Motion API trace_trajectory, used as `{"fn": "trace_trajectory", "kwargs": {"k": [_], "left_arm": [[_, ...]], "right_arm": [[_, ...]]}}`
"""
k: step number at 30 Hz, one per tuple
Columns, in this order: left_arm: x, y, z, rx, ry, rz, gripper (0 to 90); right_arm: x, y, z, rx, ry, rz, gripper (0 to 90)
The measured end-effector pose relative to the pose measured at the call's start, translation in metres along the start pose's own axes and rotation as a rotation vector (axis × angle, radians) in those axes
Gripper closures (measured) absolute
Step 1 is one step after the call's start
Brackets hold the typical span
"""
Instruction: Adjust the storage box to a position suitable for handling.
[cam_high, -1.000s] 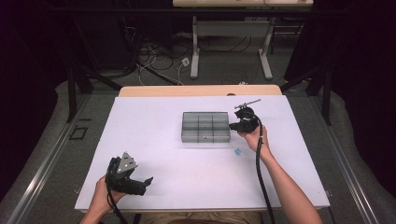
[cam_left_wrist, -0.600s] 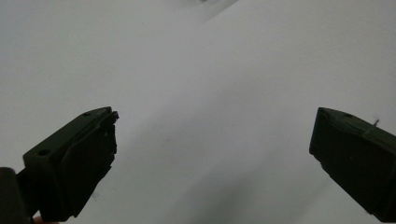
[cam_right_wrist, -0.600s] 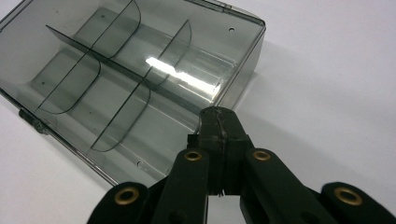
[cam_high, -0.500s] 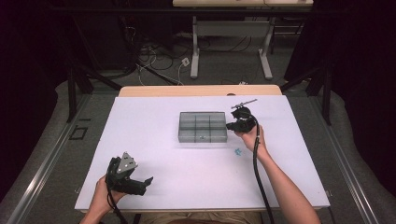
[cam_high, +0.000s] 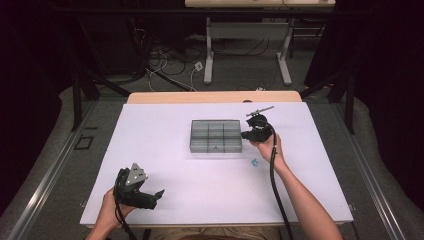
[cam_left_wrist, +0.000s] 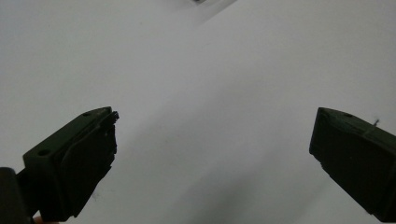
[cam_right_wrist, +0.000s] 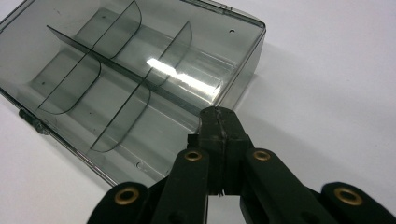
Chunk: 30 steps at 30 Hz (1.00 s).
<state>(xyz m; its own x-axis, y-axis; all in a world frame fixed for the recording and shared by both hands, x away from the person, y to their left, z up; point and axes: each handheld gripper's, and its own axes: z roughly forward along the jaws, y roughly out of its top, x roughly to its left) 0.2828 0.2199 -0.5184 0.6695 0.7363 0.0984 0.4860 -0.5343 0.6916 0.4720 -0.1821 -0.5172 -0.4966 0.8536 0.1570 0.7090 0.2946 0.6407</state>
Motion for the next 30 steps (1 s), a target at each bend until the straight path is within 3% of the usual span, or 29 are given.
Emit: {"fn": "trace_trajectory", "kwargs": {"k": [4,7,15,23,30], "left_arm": [[0.000,0.000,0.000,-0.001,0.001,-0.002,0.5],[0.002,0.000,-0.002,0.015,-0.011,0.000,0.5],[0.002,0.000,-0.001,0.016,-0.014,0.001,0.5],[0.001,-0.001,-0.001,0.003,-0.007,-0.002,0.5],[0.001,-0.002,0.000,-0.001,-0.015,-0.005,0.5]], "right_arm": [[0.000,0.001,0.000,0.002,-0.003,-0.012,90.0],[0.001,0.005,-0.003,-0.024,-0.036,-0.023,90.0],[0.014,0.037,-0.002,-0.067,-0.034,-0.073,90.0],[0.032,0.070,0.023,-0.064,-0.038,-0.103,90.0],[0.037,0.084,0.049,-0.041,-0.046,-0.098,90.0]]}}
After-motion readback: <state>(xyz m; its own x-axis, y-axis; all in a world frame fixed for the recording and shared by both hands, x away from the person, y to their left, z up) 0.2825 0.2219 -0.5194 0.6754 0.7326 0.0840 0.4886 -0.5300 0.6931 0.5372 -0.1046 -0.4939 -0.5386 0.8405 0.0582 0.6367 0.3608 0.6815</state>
